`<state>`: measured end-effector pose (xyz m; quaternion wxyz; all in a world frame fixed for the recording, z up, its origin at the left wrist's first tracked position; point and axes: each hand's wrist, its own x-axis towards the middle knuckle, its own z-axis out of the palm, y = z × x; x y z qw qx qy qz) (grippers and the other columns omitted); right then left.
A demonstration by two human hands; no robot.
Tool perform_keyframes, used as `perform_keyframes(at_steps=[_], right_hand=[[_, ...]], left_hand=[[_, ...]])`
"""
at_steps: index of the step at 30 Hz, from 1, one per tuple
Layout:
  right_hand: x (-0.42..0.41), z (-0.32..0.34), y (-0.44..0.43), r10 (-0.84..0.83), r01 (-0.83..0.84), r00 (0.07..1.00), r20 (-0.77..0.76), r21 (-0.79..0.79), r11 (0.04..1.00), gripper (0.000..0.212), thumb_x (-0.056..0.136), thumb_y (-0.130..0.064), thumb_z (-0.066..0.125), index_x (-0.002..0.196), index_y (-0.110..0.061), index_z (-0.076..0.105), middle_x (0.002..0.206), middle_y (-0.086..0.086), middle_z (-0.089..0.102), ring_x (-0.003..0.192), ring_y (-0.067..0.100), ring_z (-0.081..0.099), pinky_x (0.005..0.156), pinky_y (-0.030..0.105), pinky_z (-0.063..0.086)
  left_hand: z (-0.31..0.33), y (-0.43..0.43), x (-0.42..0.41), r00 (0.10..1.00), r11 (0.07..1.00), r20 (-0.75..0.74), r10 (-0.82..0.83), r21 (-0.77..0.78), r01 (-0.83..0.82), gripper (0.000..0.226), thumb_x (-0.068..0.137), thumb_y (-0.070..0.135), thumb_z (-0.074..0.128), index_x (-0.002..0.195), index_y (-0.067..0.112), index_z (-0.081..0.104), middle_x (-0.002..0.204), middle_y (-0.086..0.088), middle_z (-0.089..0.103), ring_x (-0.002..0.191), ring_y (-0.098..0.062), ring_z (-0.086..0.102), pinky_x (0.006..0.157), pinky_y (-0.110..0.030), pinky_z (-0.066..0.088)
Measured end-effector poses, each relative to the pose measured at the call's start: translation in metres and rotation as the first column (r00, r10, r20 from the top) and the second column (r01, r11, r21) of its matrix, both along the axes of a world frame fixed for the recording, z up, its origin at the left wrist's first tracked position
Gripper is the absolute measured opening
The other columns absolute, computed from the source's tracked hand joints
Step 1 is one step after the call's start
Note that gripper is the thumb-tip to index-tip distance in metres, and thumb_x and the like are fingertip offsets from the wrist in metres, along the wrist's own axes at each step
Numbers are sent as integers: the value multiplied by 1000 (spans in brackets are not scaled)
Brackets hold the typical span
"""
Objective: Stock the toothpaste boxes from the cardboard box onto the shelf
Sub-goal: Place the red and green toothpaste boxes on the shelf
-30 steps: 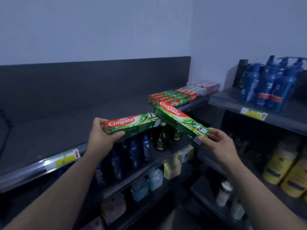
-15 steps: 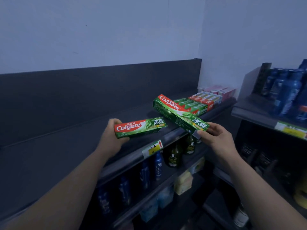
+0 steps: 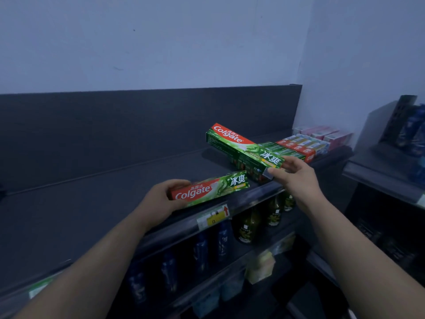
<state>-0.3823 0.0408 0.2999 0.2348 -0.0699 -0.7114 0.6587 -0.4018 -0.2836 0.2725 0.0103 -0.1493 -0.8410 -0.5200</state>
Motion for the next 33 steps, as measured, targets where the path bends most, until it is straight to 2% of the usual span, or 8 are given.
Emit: perform_keyframes(at_steps=[6,10,14,17,20,24,29,33], right_hand=[[-26,6,-4,74,-74,997,-4,-9,997,53,68,-11,85,115,-15,61,108,-2,63,110,22,61,94,46,52],[-37,8,-10,109,-109,994,12,68,992,48,70,-11,83,111,-20,60,98,-11,60,104,15,59,98,46,49],[-49,8,-6,222,-226,972,74,41,973,56,69,-7,82,119,-14,61,104,5,63,101,21,61,98,48,49],[-57,11,-3,320,-326,940,114,39,944,56,71,-1,78,122,-13,58,104,9,63,96,15,64,85,32,55],[-63,16,-9,389,-397,913,118,51,916,42,77,14,67,111,-9,57,83,-1,63,67,-2,63,58,11,50],[-78,19,-21,495,-509,857,144,91,856,40,76,24,59,97,-10,56,50,-13,57,47,-5,55,49,7,43],[-100,16,-37,521,-557,829,206,203,806,47,70,24,65,103,-9,58,67,-12,63,65,-2,62,61,9,48],[-115,12,-49,514,-559,826,230,214,801,47,69,27,64,101,-7,57,86,5,67,73,6,68,65,17,54]], left_hand=[[-1,0,-13,989,987,-34,146,-63,-148,48,76,8,78,116,23,58,104,5,64,89,-8,61,74,-17,45],[5,-8,-28,967,967,36,251,-59,-248,57,72,4,80,117,19,48,102,3,59,90,-12,57,77,-21,41],[7,-25,-48,921,923,70,383,-70,-378,48,69,5,83,104,10,51,98,-7,62,83,-19,57,73,-26,46],[5,-42,-64,884,888,93,459,-87,-452,43,69,12,85,101,11,55,99,-6,65,87,-21,60,83,-33,49],[5,-57,-77,871,879,120,477,-69,-472,43,68,11,85,102,11,57,105,-8,67,94,-24,63,93,-38,50],[9,-65,-90,885,890,101,455,-85,-448,44,79,3,75,118,6,56,112,-10,64,98,-21,59,95,-33,46],[17,-72,-109,914,919,99,394,-19,-394,47,84,-1,67,128,5,51,115,-11,59,105,-20,56,90,-27,46],[21,-73,-129,921,925,90,379,-18,-379,43,81,-1,70,121,2,55,103,-7,62,95,-17,58,80,-22,47]])
